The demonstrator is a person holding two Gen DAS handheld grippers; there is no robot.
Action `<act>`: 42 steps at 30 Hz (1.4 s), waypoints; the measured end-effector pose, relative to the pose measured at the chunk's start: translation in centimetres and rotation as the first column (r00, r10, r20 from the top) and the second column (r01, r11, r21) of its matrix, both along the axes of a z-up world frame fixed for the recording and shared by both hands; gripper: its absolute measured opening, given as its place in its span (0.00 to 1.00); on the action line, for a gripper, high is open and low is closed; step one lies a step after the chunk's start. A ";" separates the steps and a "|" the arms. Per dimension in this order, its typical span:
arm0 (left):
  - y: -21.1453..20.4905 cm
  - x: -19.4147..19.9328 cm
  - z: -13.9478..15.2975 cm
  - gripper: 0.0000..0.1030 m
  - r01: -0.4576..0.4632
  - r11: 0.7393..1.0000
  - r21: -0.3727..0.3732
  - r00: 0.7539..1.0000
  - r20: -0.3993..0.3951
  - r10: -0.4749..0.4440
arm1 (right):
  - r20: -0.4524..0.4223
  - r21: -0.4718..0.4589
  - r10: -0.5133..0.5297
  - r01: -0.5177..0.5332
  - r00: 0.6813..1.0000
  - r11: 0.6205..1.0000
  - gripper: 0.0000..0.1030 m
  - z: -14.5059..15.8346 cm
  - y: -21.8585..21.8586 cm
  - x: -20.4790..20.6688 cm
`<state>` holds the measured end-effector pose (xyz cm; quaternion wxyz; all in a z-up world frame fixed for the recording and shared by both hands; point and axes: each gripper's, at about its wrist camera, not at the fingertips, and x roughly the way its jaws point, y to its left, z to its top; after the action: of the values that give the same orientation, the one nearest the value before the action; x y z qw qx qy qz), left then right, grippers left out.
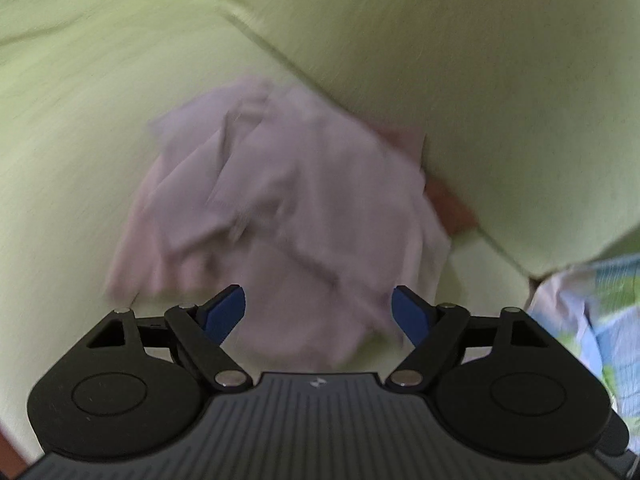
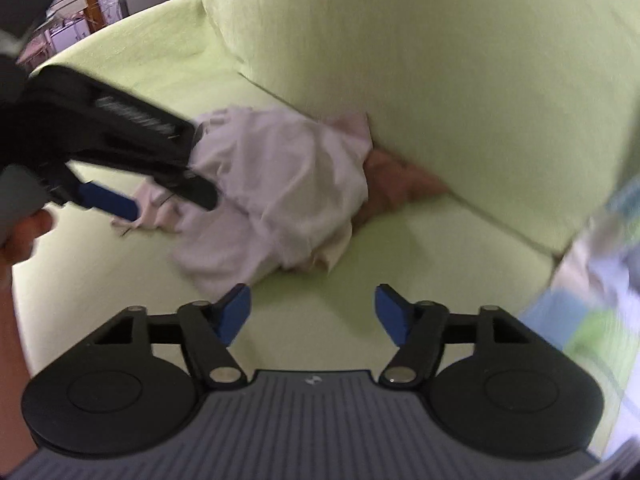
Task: Fold clothes
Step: 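Grasp the beige shirt edge with the left gripper while the right gripper grasps another edge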
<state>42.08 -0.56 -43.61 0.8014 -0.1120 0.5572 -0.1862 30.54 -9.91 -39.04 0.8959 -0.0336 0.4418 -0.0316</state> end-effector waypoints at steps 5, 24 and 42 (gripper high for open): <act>0.5 2.0 -3.4 0.49 -0.037 0.996 -0.075 0.997 -0.066 0.032 | 0.052 -0.083 0.061 -0.057 0.997 0.995 0.70 -0.7 0.7 1.8; 5.7 3.2 -4.4 0.00 -0.222 0.946 -0.238 0.975 -0.072 0.211 | 0.080 -0.181 0.183 -0.167 0.980 0.969 0.61 -2.9 2.9 3.7; 1.6 0.2 7.7 0.00 0.011 0.956 -0.293 0.980 0.194 0.049 | 0.255 0.111 0.014 -0.043 0.967 0.993 0.03 3.2 -1.0 1.5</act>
<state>42.28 1.01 -35.93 0.8295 -0.2155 0.4394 -0.2692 32.05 -10.87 -35.87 0.9458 0.0162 0.3242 0.0029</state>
